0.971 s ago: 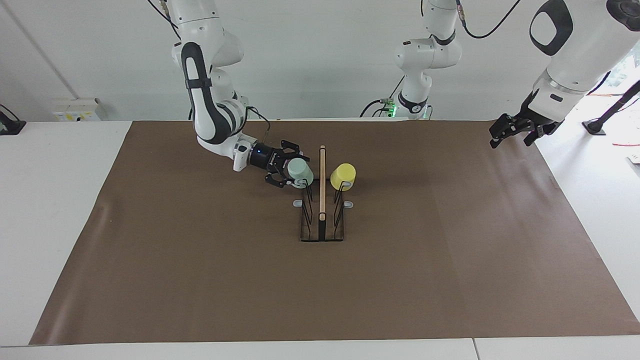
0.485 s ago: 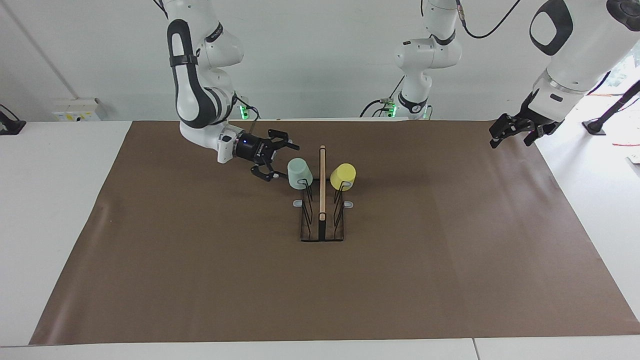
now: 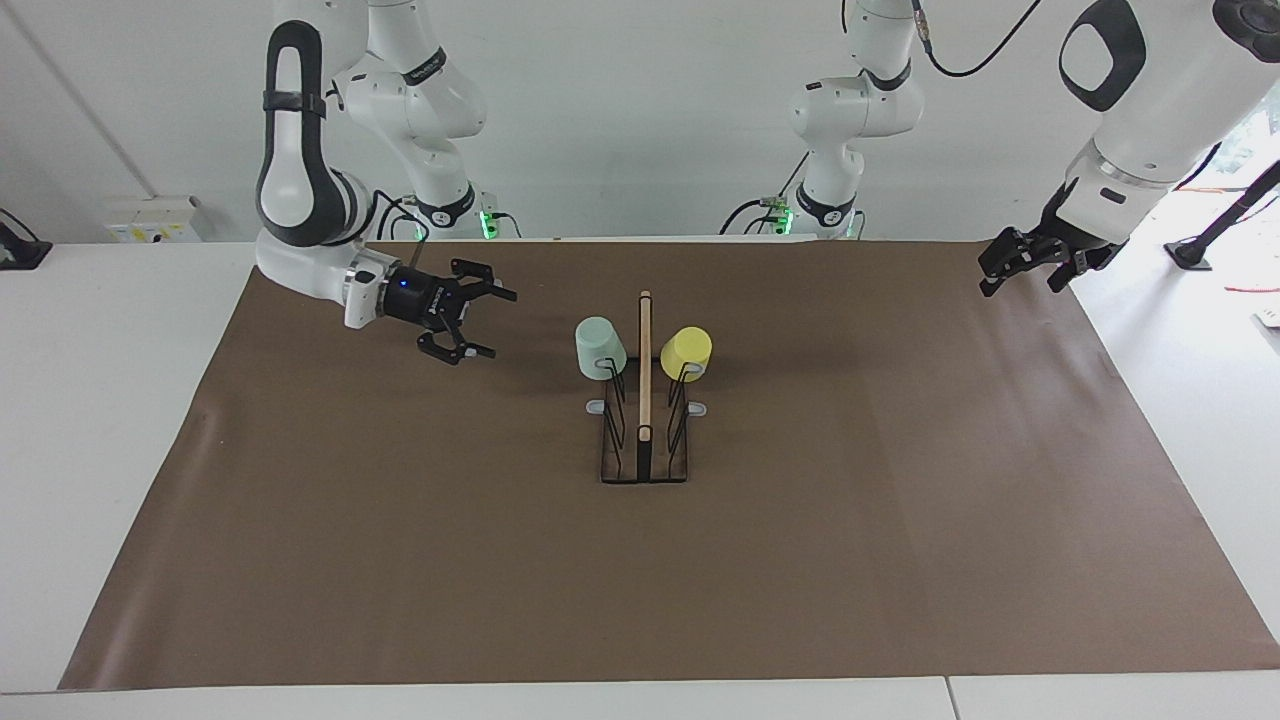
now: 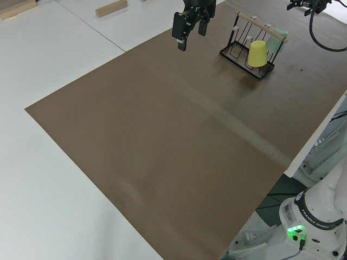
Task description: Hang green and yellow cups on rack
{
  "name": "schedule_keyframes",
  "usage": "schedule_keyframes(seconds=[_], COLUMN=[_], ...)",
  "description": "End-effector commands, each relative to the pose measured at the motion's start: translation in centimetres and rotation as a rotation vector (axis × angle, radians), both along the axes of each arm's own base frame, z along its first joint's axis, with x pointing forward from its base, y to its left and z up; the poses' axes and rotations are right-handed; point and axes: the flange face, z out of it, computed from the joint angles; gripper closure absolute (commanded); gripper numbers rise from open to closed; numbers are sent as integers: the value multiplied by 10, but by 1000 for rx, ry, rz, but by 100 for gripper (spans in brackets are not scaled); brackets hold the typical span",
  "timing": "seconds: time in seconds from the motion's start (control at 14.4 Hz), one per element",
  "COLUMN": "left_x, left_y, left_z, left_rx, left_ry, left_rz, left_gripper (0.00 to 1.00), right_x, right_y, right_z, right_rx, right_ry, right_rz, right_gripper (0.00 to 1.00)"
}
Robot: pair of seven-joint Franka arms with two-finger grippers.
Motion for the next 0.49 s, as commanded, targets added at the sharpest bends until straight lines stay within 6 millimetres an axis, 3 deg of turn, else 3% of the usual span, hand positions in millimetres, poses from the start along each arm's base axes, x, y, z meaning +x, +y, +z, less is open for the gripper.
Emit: schedule_keyframes(seconds=[0.0, 0.28, 0.42], left_x=[-4, -4, -4], left_y=[0, 0, 0], left_z=[3, 3, 3], left_rx=[-9, -9, -9], left_ry=[-8, -8, -8], left_rz=[-3, -3, -3], left_gripper=[0, 0, 0], right_x=[26, 61, 72], right_y=[-20, -38, -37], right_z=[41, 95, 130], right_rx=[-114, -307, -409], right_ry=[60, 208, 272], right_rz=[49, 68, 33], right_gripper=[0, 0, 0])
